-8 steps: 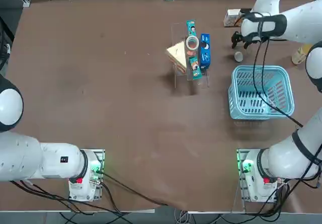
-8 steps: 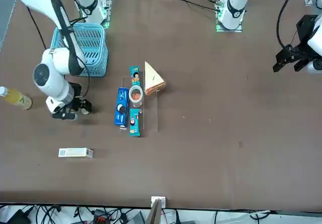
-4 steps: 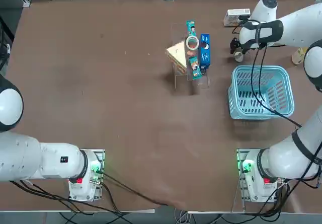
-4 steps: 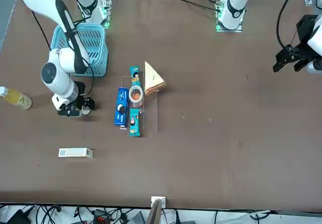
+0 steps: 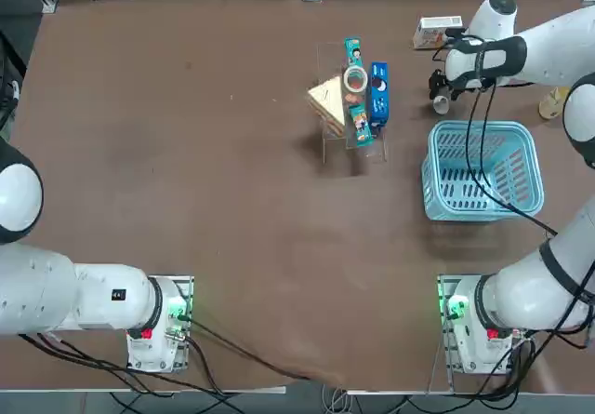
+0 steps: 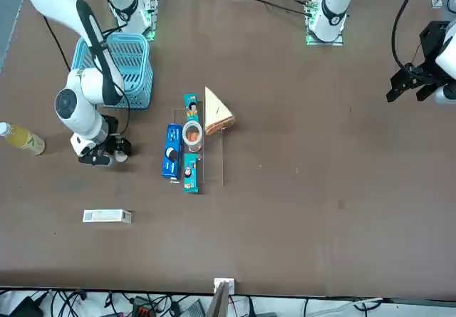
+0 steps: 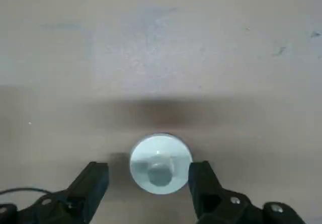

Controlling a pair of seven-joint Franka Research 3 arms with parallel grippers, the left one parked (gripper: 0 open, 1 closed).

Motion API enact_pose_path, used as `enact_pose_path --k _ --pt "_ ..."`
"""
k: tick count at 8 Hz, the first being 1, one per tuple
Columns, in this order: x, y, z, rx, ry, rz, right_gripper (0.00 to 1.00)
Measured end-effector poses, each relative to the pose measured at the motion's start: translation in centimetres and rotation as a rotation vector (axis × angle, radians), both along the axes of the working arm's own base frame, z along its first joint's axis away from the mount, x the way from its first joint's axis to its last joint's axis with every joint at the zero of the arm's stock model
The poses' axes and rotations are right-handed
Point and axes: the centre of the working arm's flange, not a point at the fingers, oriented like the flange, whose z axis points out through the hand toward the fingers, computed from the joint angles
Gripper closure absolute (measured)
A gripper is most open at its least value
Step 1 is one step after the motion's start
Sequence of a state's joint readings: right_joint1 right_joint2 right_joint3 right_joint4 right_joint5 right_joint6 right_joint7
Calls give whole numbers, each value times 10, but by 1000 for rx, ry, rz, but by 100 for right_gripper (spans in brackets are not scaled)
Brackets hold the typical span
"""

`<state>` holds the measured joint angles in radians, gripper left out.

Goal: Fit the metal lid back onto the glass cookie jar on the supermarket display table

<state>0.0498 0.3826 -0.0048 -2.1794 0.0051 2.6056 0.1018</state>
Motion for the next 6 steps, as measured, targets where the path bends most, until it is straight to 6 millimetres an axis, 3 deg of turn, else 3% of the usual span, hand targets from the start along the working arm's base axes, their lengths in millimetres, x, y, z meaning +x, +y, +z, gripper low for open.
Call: enact_pose_path --k 3,6 --pt "-2 -1 -10 -1 17 -2 3" --pt "-3 -3 -12 -1 21 -5 11"
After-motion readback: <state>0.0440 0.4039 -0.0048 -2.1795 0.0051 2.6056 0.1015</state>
